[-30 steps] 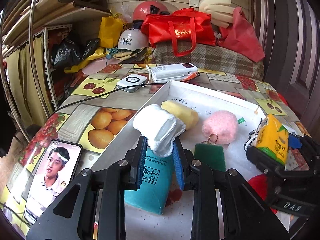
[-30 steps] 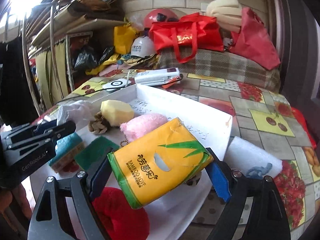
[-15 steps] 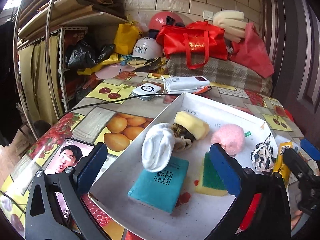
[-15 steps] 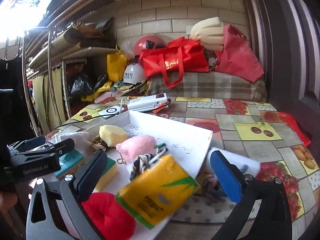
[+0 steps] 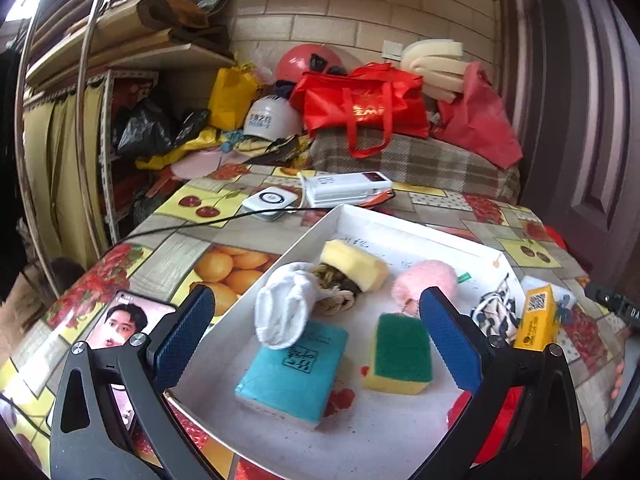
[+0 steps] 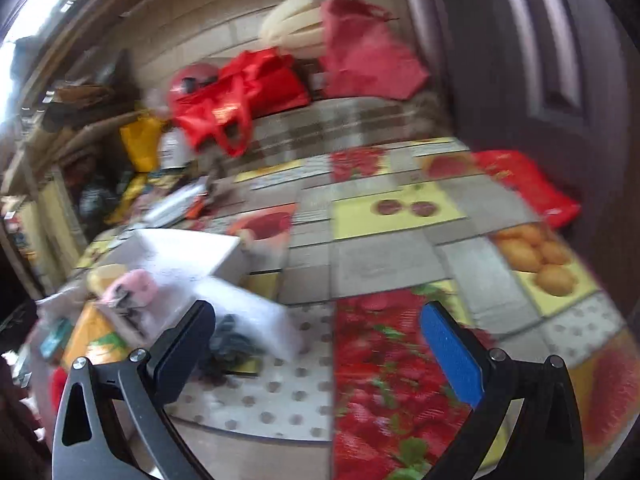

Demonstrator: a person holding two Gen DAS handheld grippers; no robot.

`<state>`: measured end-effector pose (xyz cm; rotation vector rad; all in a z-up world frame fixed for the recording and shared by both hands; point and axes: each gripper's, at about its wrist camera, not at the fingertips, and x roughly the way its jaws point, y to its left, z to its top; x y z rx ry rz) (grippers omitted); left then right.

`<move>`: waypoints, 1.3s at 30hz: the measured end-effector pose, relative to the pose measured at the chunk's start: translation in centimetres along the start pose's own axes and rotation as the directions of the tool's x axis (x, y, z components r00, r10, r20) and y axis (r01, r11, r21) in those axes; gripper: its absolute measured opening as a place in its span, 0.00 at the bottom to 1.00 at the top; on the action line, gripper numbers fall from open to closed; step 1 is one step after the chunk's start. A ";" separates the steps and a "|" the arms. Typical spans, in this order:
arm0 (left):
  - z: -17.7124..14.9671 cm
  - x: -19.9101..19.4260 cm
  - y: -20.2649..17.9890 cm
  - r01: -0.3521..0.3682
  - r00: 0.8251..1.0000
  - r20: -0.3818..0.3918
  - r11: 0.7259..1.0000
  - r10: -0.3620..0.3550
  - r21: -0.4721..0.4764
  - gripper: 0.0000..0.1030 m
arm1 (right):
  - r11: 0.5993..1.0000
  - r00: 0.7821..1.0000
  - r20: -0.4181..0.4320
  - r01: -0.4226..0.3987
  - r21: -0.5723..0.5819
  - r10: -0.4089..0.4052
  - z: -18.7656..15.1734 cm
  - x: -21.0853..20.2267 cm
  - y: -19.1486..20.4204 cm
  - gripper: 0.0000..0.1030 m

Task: Organize soft objects
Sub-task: 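Move both open tools back toward the remaining items on the table, then grasp the pink-and-blue knitted cloth with the right tool while the left tool grasps the white foam sheet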

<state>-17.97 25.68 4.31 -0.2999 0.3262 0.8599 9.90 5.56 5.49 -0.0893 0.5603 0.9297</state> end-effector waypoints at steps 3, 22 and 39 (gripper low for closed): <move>0.0 0.1 -0.3 0.001 1.000 -0.003 1.000 -0.001 0.012 1.00 | 0.995 0.999 -0.005 -0.047 -0.088 0.046 -0.1 0.2 1.7 1.00; -0.5 -1.8 -2.5 0.111 0.993 0.039 0.990 -0.115 0.082 1.00 | 0.956 0.962 -0.271 -0.109 -0.273 0.032 -4.3 -0.7 2.4 0.30; -3.9 -2.9 -17.3 0.443 0.883 -0.219 0.891 -0.415 0.097 1.00 | 0.997 0.976 -0.218 -0.023 -0.075 0.006 -9.2 -12.4 -3.3 0.85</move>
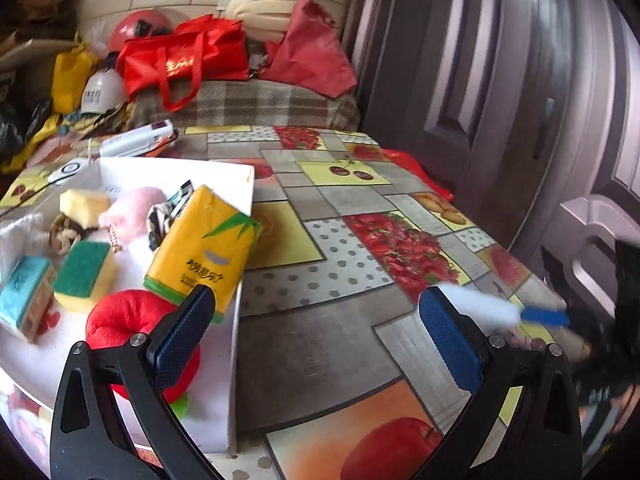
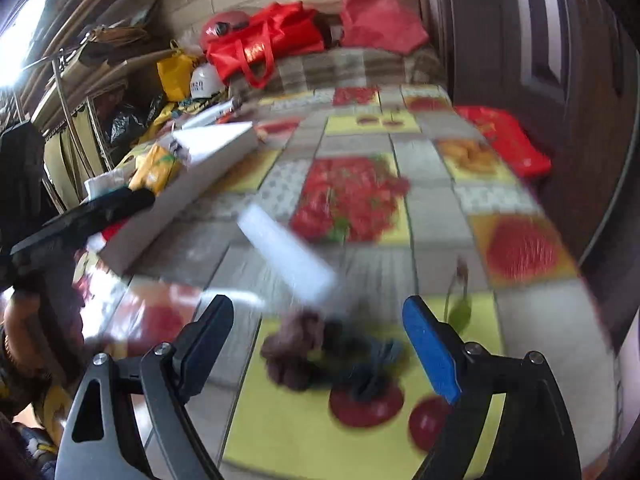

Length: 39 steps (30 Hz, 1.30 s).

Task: Organize soft objects
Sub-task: 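Grasp the pink-and-blue knitted cloth with the right tool while the left tool grasps the white foam sheet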

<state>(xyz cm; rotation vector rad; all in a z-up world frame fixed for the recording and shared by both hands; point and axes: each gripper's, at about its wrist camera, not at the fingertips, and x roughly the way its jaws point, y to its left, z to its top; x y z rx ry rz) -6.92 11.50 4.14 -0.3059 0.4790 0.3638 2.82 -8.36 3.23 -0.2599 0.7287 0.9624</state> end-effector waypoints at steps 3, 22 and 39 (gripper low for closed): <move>-0.1 0.7 -0.3 -0.008 1.000 -0.022 1.000 0.008 0.001 1.00 | 0.998 0.999 -0.043 0.019 -0.058 -0.021 -0.7 0.7 1.5 0.83; 0.3 4.0 -8.0 0.136 0.986 -0.124 0.963 -0.110 0.231 1.00 | 0.976 0.989 0.047 0.132 0.173 -0.142 -3.5 -4.1 -9.2 0.17; -0.4 8.9 -15.9 0.623 0.767 -0.554 0.583 -0.324 0.521 0.99 | 0.965 0.996 0.090 -0.014 0.263 -0.010 -4.3 -3.3 -10.3 0.18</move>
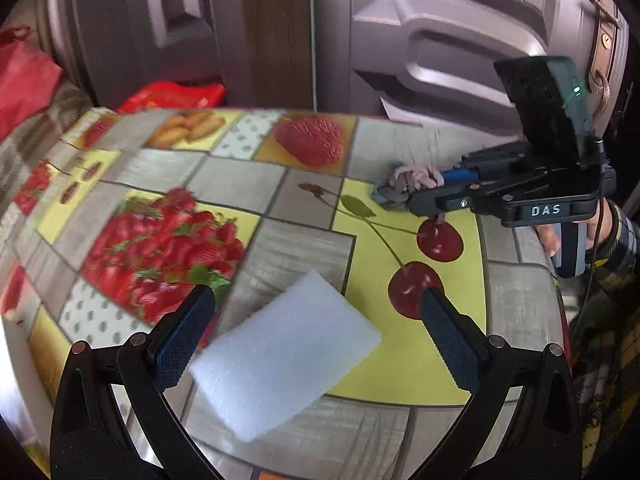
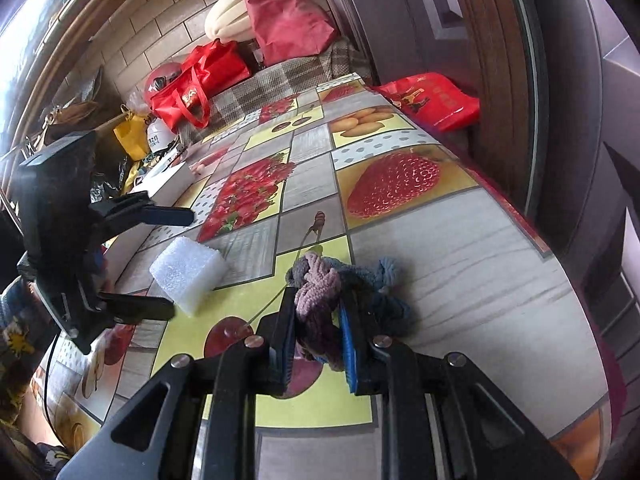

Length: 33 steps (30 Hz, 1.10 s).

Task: Organize soft objects
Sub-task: 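Grasp the pink-and-blue knitted cloth with the right tool while the left tool grasps the white foam sheet, then carry the knitted cloth in the right tool while the left tool carries the foam sheet over the box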

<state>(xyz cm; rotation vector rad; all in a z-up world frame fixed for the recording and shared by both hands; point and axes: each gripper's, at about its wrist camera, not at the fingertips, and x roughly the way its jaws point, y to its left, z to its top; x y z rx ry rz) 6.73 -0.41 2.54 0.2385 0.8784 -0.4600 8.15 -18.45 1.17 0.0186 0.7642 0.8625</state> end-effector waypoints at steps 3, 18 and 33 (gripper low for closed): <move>-0.8 0.6 -0.4 0.017 0.998 -0.062 1.000 -0.016 0.017 0.99 | 1.000 1.000 -0.001 -0.004 0.003 0.004 0.0 0.1 -0.1 0.18; -5.1 -2.0 -1.3 -0.281 0.958 0.010 0.943 0.287 -0.179 0.74 | 0.999 0.999 0.038 -0.028 -0.027 0.030 1.3 -1.0 2.5 0.18; -6.7 -13.0 0.5 -0.424 0.812 0.212 0.800 0.543 -0.424 0.75 | 0.974 0.980 0.114 -0.141 -0.176 0.163 6.4 0.1 13.2 0.19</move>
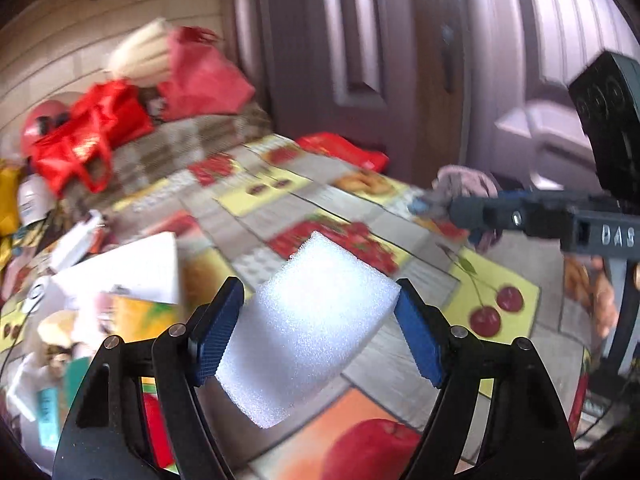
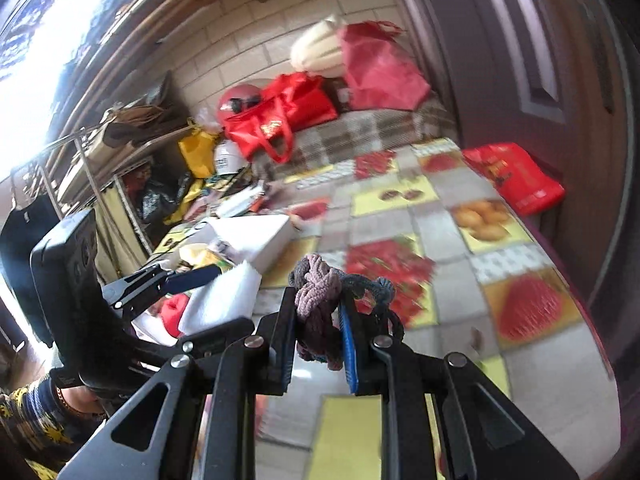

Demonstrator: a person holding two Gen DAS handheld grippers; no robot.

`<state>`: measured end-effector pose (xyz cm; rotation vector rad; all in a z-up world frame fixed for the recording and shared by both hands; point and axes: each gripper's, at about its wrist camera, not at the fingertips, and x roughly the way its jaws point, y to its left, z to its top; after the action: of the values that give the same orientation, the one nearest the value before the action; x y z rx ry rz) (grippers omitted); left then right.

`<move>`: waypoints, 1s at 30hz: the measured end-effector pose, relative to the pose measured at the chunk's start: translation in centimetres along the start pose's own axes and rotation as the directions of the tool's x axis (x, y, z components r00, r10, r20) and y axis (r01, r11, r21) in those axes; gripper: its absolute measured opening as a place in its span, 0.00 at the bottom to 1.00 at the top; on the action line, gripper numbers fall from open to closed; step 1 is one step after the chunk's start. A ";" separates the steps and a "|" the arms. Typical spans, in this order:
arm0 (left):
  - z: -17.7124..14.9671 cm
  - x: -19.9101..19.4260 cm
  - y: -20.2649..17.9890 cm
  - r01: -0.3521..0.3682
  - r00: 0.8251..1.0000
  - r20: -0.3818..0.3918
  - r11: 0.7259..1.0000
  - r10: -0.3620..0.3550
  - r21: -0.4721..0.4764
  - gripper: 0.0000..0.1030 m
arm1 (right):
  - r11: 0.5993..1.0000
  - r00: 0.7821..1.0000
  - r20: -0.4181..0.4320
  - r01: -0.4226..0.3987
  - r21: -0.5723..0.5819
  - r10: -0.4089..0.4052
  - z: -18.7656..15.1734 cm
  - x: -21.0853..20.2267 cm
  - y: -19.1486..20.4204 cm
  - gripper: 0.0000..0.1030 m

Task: Organize soft objects
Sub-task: 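Carry the knitted cloth in the right tool while the left tool carries the foam sheet over the box, then open both tools to drop the knitted cloth and foam sheet into the box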

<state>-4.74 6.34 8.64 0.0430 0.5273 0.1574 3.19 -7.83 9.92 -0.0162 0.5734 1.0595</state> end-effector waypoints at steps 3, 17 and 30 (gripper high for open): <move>0.0 -1.3 2.3 -0.067 0.997 0.031 0.996 0.068 -0.051 0.75 | 0.999 1.000 -0.003 -0.029 -0.031 0.029 1.0 1.4 2.1 0.18; -2.7 -4.5 12.2 -0.265 0.959 0.025 0.928 0.281 -0.262 0.75 | 0.981 0.992 -0.055 -0.119 -0.150 0.112 2.9 7.1 10.3 0.18; -4.9 -7.0 19.7 -0.326 0.929 0.016 0.838 0.369 -0.437 0.75 | 0.972 0.989 -0.090 -0.135 -0.193 0.120 3.3 10.2 13.6 0.18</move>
<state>-15.92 24.65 9.45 -0.2856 0.3705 0.6256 -2.96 8.28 11.63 -0.1988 0.5419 1.2431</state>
